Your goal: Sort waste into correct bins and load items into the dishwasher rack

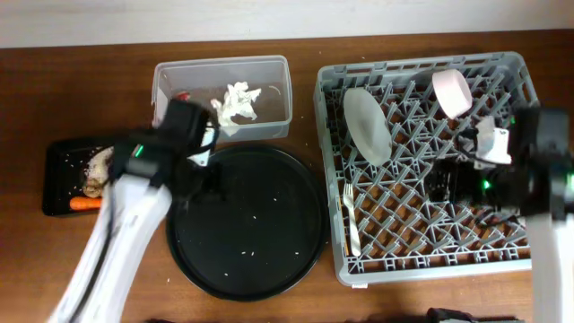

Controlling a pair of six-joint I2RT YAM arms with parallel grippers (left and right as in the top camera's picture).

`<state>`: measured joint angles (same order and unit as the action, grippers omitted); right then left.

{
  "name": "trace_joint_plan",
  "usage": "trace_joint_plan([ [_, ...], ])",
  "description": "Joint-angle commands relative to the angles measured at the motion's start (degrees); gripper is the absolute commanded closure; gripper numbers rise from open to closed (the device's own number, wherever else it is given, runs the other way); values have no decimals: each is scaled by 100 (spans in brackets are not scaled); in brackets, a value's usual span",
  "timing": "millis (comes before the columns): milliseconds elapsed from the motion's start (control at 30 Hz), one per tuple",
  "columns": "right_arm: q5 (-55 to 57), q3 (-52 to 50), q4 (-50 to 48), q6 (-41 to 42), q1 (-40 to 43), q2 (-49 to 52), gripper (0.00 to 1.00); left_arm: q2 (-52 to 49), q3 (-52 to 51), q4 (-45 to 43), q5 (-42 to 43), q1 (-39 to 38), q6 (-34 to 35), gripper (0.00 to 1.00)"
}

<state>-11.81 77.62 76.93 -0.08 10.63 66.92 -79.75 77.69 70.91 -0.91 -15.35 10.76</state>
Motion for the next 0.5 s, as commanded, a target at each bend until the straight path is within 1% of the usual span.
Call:
trace_joint_plan([
  [0, 39, -892, -595, -271, 26, -1591, 2, 1617, -737, -527, -125, 28, 284, 1],
  [33, -46, -1351, -852, -273, 26, -2382, 2, 2514, -1296, -898, -365, 28, 459, 1],
  [67, -90, -1550, -1080, -271, 26, -2968, 2, 3091, -1648, -1086, -511, 28, 640, 1],
  [100, -50, -1582, -1102, -271, 26, -3283, 2, 3707, -1987, -1202, -560, 28, 844, 1],
  [167, -42, -1582, -992, -269, 26, -3751, 2, 4666, -2308, -1213, -555, 28, 896, 1],
  [267, -42, -1582, -964, -269, 26, -3823, 2, 5204, -2317, -1161, -557, 28, 894, 1],
  [467, -42, -1582, -964, -269, 26, -3823, 2, 5215, -2317, -1150, -557, 28, 894, 1],
])
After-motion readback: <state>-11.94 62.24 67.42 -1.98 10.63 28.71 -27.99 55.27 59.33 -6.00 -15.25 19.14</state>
